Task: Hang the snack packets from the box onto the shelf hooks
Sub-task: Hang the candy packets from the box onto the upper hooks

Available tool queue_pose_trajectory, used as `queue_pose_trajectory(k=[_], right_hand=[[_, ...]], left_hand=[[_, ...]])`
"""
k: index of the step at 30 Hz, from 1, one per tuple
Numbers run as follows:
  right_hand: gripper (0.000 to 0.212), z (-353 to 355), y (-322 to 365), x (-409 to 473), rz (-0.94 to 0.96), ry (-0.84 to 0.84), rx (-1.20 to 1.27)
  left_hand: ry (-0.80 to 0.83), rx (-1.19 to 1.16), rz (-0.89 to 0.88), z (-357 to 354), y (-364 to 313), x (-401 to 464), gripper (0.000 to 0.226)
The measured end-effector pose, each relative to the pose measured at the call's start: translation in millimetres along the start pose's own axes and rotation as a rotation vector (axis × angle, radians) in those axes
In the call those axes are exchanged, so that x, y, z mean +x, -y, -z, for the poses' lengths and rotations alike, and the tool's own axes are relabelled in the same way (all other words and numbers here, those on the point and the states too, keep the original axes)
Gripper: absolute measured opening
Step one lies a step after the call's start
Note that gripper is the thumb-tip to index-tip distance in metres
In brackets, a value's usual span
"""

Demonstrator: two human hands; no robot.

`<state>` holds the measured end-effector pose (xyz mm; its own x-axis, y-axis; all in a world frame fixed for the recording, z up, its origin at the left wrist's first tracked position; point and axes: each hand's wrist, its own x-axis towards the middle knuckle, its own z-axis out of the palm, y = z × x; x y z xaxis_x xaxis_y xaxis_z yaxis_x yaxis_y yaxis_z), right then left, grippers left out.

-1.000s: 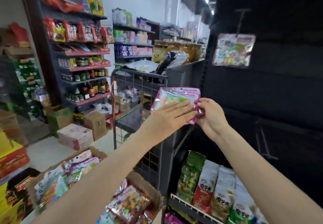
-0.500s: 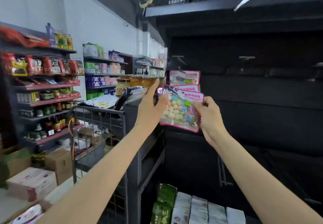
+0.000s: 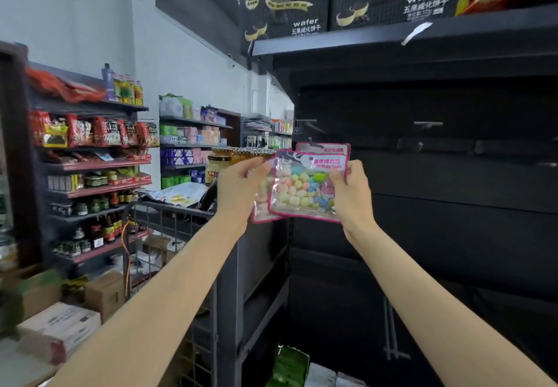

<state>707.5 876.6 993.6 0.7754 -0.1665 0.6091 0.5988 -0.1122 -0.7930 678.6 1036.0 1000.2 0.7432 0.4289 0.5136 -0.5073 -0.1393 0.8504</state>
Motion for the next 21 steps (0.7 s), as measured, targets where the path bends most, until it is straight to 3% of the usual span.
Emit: queue_pose_trajectory(k=[2,7,12,21], right_hand=[[0.003,4,2,7,0.062,-0.040,-0.048],[0.045,6,11,17,0.247,0.028,-0.083],[0.033,-3,16,17,0.295,0.029,-0.219],[0.034,-12,16,21,0.330,-0.056,-0.202]], left_hand=[[-0.083,0.216,-0.118,8,1,5,0.030],[-0.180,0.650,-0.342,15,-4,8,0.032],[-0.172,0.762,-0.472,8,-6,7,0.031],[-0.142,0.743,-0.474,7,-6,11,0.029]])
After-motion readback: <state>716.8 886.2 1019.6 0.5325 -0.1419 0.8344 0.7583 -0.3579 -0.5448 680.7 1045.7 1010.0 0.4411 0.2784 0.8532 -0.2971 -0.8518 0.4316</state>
